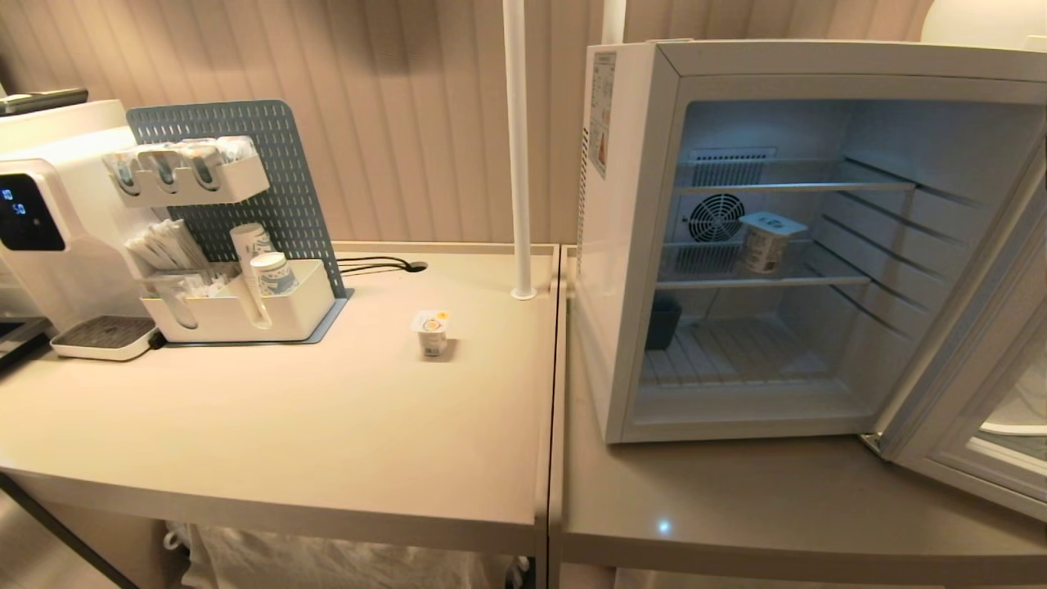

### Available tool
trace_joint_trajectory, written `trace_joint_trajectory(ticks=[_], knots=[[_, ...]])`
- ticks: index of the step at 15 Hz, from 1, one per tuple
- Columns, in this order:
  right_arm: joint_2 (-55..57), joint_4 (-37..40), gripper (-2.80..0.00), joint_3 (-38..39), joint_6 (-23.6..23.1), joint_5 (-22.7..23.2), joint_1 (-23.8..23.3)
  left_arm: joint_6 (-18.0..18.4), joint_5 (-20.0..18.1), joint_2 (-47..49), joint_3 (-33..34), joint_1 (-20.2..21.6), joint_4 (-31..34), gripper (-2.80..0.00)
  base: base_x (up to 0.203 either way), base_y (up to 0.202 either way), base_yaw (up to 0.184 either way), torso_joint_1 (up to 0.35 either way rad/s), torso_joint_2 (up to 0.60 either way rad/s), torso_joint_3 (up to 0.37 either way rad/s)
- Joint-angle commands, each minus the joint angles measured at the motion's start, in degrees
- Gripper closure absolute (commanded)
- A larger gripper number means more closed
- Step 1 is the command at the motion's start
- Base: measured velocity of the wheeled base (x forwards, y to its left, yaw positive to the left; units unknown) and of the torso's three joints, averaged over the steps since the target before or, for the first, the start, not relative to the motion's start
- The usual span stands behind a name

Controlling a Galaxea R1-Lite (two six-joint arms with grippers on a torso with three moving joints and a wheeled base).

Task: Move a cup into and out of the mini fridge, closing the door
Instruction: Put the yoghurt in the freezer

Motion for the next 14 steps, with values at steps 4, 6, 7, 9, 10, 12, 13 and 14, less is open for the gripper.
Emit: trace_joint_trajectory(ticks=[4,6,7,9,10,12,13,14], knots=[[-24.37,9.73,0.0,3.72,-1.87,1.79,-3.72,0.03,0.01,0.09,0.01,0.01,-0.07,0.0,0.0,0.0,0.0,0.0,0.0,0.0],[-29.04,8.35,0.0,8.04,-3.1,2.74,-4.31,-0.05,0.01,0.01,0.01,0.01,-0.04,0.0,0.0,0.0,0.0,0.0,0.0,0.0],[-29.07,4.45,0.0,12.58,-3.0,2.7,-4.46,-0.05,0.01,0.09,0.01,0.01,-0.07,0.0,0.0,0.0,0.0,0.0,0.0,0.0],[-28.92,-9.12,0.0,23.56,-3.83,2.73,-4.59,-0.05,0.01,0.09,0.01,0.01,-0.07,0.0,0.0,0.0,0.0,0.0,0.0,0.0],[-28.88,-16.06,0.0,28.96,-5.28,2.92,-4.62,-0.03,0.01,0.09,0.01,0.01,-0.07,0.0,0.0,0.0,0.0,0.0,0.0,0.0],[-28.83,-19.82,0.0,32.92,-7.45,3.04,-4.67,0.02,0.01,0.09,0.01,0.01,-0.07,0.0,0.0,0.0,0.0,0.0,0.0,0.0],[-28.81,-20.27,0.0,32.12,-8.69,3.13,-4.68,0.03,0.01,0.09,0.01,0.01,-0.07,0.0,0.0,0.0,0.0,0.0,0.0,0.0],[-28.8,-19.65,0.0,31.92,-9.58,3.15,-4.69,0.03,0.01,0.09,0.01,0.01,0.02,0.0,0.0,0.0,0.0,0.0,0.0,0.0]])
